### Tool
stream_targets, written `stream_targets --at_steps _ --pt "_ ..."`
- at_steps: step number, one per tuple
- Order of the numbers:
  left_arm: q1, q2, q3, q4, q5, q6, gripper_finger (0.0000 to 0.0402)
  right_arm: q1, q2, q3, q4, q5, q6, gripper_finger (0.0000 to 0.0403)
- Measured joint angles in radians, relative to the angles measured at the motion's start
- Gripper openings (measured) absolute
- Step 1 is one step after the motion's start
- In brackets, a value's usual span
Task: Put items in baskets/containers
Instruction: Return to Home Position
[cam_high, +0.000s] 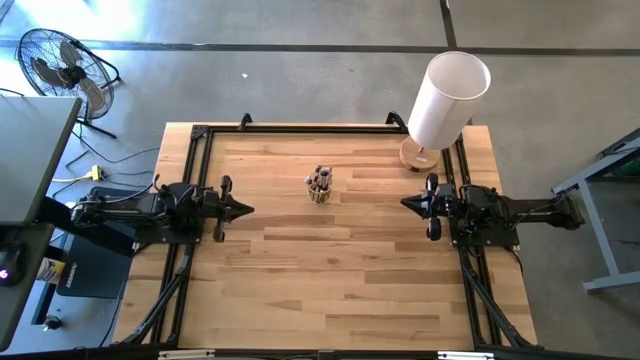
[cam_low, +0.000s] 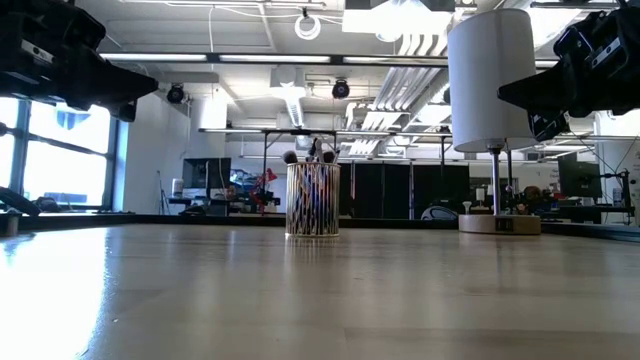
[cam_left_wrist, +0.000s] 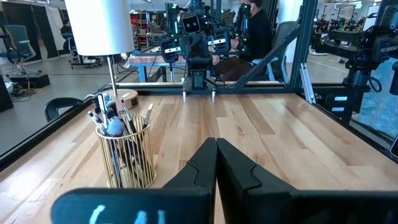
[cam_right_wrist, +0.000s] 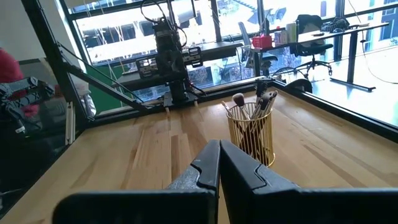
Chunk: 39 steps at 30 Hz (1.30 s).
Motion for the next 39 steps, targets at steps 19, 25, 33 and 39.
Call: stream_targets --at_steps 19,25,33,39 --pt "0.0 0.0 0.0 0.0 0.0 0.0 0.0001 0.0 0.0 0.0 0.0 0.0 0.0 0.0005" --pt "0.0 0.0 0.0 0.0 0.0 0.0 0.0001 0.0 0.0 0.0 0.0 0.0 0.0 0.0005" --pt "0.0 0.0 0.0 0.0 0.0 0.0 0.0001 0.0 0.0 0.0 0.0 0.0 0.0 0.0003" --pt "0.0 0.0 0.0 0.0 0.0 0.0 0.0001 0.0 0.0 0.0 0.0 0.0 0.0 0.0007"
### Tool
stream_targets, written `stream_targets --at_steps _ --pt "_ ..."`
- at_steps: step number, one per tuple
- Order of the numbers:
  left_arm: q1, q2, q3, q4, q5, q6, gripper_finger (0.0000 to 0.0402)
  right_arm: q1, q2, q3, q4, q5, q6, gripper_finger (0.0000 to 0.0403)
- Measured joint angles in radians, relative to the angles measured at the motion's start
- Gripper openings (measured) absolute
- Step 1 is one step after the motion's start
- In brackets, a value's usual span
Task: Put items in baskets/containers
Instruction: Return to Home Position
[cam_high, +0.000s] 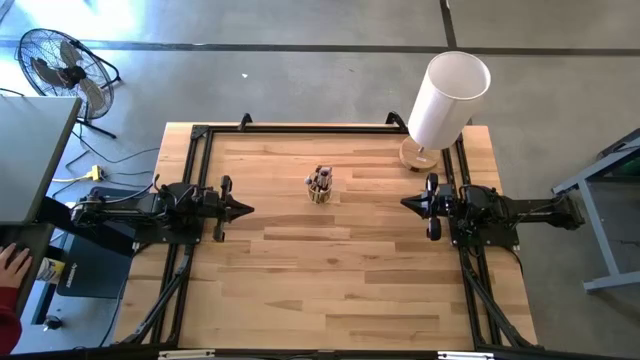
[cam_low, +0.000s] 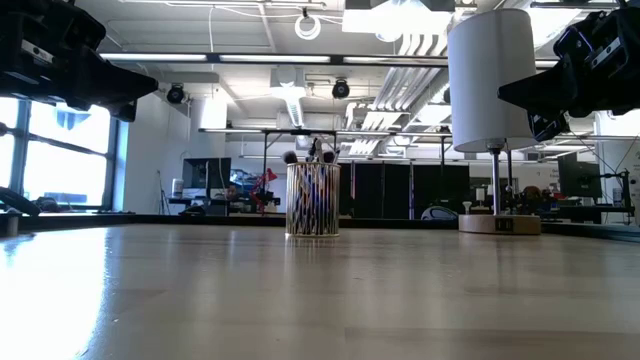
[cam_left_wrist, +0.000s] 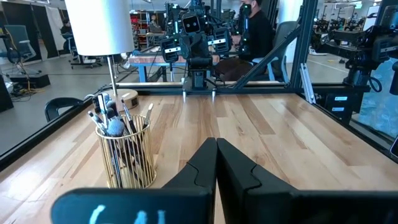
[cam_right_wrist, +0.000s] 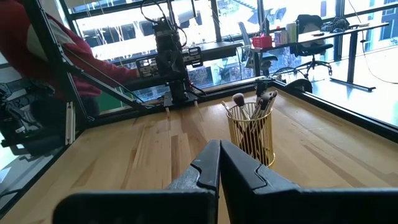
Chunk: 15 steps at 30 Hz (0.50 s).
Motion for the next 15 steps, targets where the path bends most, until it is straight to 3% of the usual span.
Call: stream_targets --at_steps 15 --pt "0.0 0.0 0.0 0.0 0.0 0.0 0.0001 0.0 0.0 0.0 0.0 0.0 0.0 0.0005"
